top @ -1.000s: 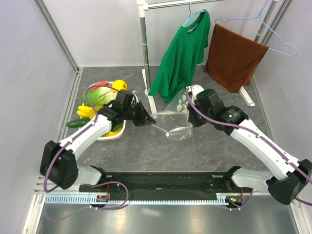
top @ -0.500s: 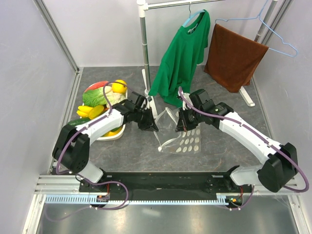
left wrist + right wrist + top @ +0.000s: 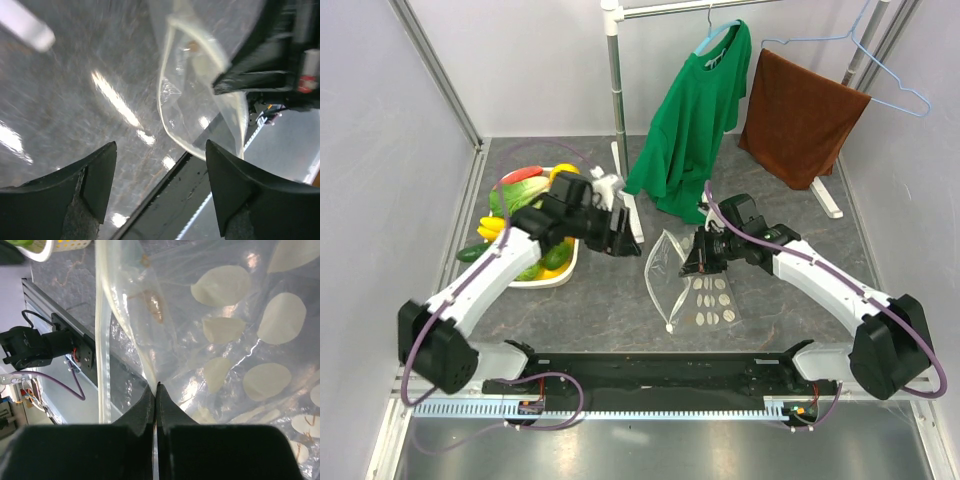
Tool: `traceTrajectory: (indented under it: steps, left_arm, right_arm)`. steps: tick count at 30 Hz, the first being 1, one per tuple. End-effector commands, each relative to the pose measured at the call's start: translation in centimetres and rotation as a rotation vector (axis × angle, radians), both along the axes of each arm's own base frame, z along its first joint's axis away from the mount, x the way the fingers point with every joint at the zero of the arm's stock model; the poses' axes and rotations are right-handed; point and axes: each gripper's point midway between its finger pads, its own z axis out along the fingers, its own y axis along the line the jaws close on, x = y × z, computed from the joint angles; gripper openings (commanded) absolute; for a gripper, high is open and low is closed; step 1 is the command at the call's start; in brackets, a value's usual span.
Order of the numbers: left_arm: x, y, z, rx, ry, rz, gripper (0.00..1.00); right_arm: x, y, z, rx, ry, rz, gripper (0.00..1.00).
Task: Place the food in the zip-top bag and seal the zipper
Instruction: Open the zipper of the food storage bag, then pick up the fake fruit from the bin.
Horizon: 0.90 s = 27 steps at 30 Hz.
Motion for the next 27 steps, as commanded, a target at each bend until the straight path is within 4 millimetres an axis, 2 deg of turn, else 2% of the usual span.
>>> traceTrajectory:
  steps: [1, 2, 4, 5, 8, 11, 13, 14, 15, 16, 17, 22, 27]
  left_arm:
    - [1.1, 3.9, 6.8, -0.026, -0.274, -0.075, 0.81]
    - [1.9, 6.4, 7.3, 0.011, -0.303, -0.043, 0.84]
    - [2.1, 8.8, 8.2, 0.033, -0.341, -0.029, 0.84]
    - [3.1, 11.4, 8.5, 0.101, -0.371, 0.043, 0.85]
    - [4.3, 15.9, 8.7, 0.226, -0.435, 0.156, 0.88]
    - [5.9, 18.1, 8.4, 0.338, -0.535, 0.129, 0.92]
    - [7.2, 18.8, 8.5, 0.392, -0.575, 0.101, 0.91]
    - [8.6, 19.3, 8.6, 0.426, -0.583, 0.097, 0.93]
    - [9.1, 19.4, 8.0, 0.439, -0.561, 0.079, 0.92]
    - [9.7, 19.4, 8.6, 0.447, -0.576, 0.058, 0.91]
    - [10.0, 19.2, 7.8, 0.450, -0.568, 0.010, 0.88]
    - [7.0, 18.6, 4.8, 0.452, -0.545, -0.166, 0.82]
    - [5.6, 19.2, 2.4, 0.501, -0.515, -0.289, 0.81]
  right_arm:
    - [0.7, 0.7, 2.1, 0.071, -0.075, -0.002, 0.00]
    - [0.6, 0.8, 2.0, 0.072, -0.070, -0.002, 0.00]
    - [0.6, 0.8, 1.9, 0.077, -0.074, -0.006, 0.00]
    - [0.7, 0.7, 1.9, 0.077, -0.076, -0.012, 0.00]
    - [0.7, 0.6, 1.7, 0.072, -0.076, -0.023, 0.00]
    - [1.1, 0.7, 1.7, 0.073, -0.076, -0.039, 0.00]
    - [1.3, 0.8, 1.6, 0.072, -0.076, -0.044, 0.00]
    - [1.5, 0.8, 1.6, 0.071, -0.072, -0.051, 0.00]
    - [1.5, 0.9, 1.7, 0.074, -0.074, -0.048, 0.00]
    - [1.5, 0.8, 1.6, 0.070, -0.075, -0.049, 0.00]
    - [1.6, 0.8, 1.8, 0.070, -0.081, -0.052, 0.00]
    - [1.5, 0.5, 1.8, 0.060, -0.093, -0.056, 0.00]
    - [1.4, 0.6, 1.0, 0.054, -0.061, -0.060, 0.00]
